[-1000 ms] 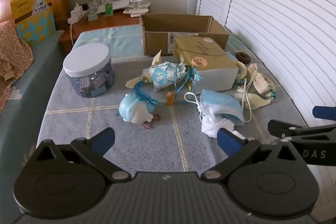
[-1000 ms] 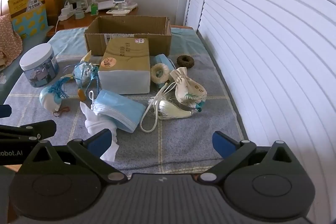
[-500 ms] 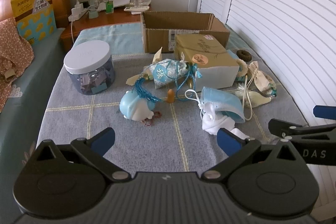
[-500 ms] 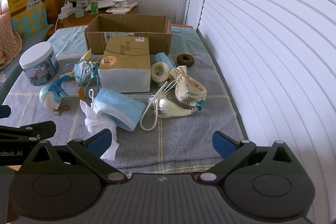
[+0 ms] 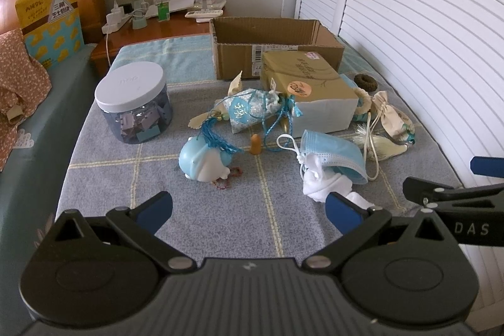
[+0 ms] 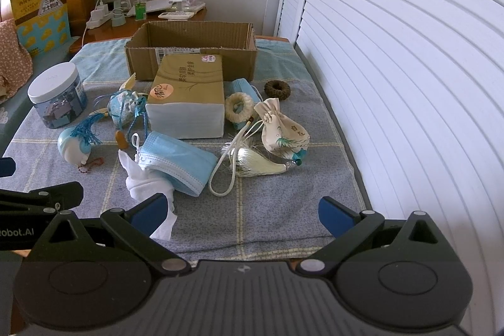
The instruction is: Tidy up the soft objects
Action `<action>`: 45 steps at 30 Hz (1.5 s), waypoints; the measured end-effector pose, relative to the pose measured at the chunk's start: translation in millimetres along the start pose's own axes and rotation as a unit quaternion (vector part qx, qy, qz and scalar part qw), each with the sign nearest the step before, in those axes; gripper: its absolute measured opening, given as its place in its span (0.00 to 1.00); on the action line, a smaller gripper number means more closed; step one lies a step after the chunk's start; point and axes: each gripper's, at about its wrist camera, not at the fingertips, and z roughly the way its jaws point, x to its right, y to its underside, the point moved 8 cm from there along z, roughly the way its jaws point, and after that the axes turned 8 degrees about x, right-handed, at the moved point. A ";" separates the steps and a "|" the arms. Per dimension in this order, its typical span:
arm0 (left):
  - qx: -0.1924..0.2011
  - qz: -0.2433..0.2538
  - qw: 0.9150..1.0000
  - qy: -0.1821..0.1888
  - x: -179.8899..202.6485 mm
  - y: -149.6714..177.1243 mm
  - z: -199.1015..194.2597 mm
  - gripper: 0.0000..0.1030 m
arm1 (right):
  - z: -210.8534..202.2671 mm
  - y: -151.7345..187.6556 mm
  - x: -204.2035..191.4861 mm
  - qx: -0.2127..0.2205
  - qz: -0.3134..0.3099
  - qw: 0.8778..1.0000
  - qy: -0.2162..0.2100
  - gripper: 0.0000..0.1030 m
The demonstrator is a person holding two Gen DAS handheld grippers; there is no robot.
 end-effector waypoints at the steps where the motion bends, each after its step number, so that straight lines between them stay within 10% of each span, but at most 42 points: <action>1: 0.000 0.000 1.000 0.001 0.0 0.1 0.4 0.99 | -0.1 0.1 0.4 0.000 0.000 1.000 0.001 1.00; 45: 0.013 0.022 1.000 0.015 3.4 -6.8 5.4 0.99 | 6.1 -5.0 0.4 0.005 -0.015 1.000 0.000 1.00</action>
